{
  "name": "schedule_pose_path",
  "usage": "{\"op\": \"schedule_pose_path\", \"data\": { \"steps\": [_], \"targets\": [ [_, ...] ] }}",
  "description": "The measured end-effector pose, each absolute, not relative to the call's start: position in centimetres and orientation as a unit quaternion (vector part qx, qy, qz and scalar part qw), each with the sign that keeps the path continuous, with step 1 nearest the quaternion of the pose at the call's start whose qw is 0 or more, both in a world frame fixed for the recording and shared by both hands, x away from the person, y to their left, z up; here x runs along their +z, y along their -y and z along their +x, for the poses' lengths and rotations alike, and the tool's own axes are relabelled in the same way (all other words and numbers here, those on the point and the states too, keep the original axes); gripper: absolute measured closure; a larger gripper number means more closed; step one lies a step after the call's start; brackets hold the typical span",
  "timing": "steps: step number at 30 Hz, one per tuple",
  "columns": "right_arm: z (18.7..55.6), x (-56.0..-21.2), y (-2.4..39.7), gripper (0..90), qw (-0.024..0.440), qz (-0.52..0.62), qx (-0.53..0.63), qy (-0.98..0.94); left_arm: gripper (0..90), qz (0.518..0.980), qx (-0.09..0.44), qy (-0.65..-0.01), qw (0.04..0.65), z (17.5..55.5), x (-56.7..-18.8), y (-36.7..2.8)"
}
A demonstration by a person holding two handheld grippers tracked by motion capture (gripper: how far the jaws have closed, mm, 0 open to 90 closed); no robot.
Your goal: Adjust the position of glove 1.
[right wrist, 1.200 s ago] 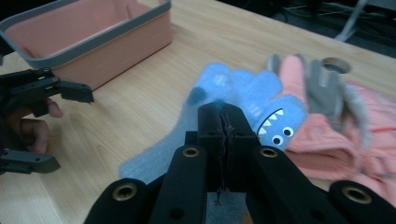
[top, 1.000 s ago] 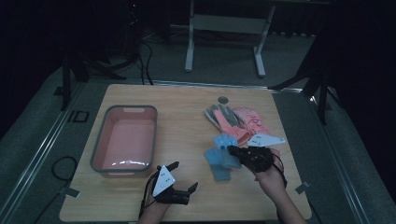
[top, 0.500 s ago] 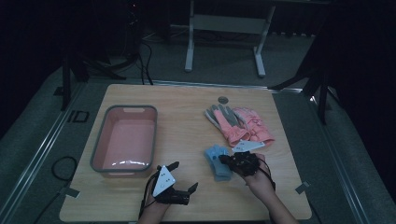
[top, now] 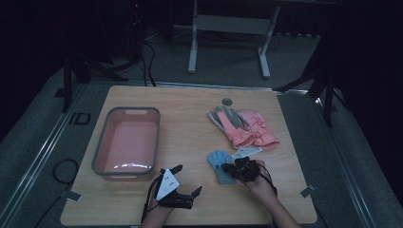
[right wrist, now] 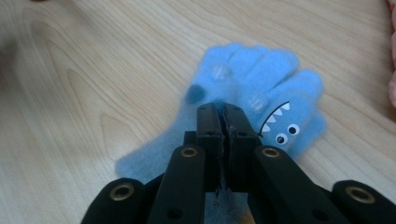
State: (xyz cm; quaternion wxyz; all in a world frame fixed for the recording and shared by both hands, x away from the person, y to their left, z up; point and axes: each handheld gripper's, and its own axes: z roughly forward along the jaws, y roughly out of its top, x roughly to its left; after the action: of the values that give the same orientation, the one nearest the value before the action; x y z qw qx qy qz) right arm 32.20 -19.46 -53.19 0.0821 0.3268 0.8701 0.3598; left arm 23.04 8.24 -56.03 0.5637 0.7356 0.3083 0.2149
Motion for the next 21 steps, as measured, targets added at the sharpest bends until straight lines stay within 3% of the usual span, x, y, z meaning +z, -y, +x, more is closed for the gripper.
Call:
{"op": "schedule_pose_path", "data": {
  "steps": [8,13,18,21],
  "targets": [
    [31.9,-54.0,19.4,81.8,0.076,0.330,0.362,-0.868,1.6,0.735,0.217,-0.311,0.562,23.0,-56.0,-8.2],
    [31.5,-53.2,19.7,64.1,0.073,0.324,0.378,-0.864,1.6,0.727,0.226,-0.329,0.559,23.2,-56.0,-8.2],
    [31.6,-52.1,20.4,40.8,0.083,0.322,0.405,-0.852,1.6,0.731,0.228,-0.322,0.556,23.1,-56.0,-8.0],
    [31.8,-51.8,21.2,30.7,0.064,0.323,0.419,-0.846,1.6,0.743,0.233,-0.318,0.541,23.0,-56.0,-7.7]
  ]
}}
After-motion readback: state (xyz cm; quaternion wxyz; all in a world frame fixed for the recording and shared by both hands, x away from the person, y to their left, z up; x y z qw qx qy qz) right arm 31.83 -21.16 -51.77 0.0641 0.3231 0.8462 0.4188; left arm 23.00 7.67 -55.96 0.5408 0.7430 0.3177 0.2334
